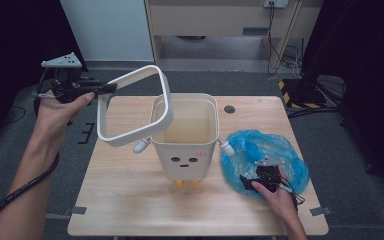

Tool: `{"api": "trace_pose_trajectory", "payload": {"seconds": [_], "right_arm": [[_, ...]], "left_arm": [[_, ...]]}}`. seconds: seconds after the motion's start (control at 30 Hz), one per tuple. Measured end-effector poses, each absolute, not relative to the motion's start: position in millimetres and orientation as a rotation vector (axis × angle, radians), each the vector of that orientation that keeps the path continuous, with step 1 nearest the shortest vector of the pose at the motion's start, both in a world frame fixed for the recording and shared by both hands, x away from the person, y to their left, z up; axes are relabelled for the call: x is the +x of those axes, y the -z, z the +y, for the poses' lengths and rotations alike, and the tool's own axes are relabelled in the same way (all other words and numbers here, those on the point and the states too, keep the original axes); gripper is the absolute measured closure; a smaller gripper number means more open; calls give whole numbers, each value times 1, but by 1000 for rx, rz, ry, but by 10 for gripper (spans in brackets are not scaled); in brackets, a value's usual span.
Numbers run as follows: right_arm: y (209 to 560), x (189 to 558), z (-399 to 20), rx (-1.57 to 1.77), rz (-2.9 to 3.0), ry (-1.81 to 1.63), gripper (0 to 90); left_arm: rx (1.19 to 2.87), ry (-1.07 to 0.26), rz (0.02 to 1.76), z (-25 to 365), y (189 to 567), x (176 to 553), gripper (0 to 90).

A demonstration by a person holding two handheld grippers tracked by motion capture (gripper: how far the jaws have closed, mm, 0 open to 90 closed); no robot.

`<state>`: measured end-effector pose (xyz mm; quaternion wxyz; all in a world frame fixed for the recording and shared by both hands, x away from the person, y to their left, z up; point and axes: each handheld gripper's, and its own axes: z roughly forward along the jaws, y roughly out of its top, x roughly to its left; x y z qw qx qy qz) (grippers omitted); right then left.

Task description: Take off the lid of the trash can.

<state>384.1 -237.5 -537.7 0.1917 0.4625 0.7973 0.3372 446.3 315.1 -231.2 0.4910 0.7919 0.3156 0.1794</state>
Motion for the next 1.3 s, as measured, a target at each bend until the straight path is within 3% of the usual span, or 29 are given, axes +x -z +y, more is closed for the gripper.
{"api": "trace_pose_trajectory", "payload": {"seconds": [0.6, 1.3], "right_arm": [[538, 384, -238, 1299, 2239, -947, 52], [538, 384, -238, 1298, 2238, -947, 52]], "left_arm": [[1860, -488, 869, 359, 251, 442, 803], [1804, -497, 1019, 402, 305, 444, 803]]}}
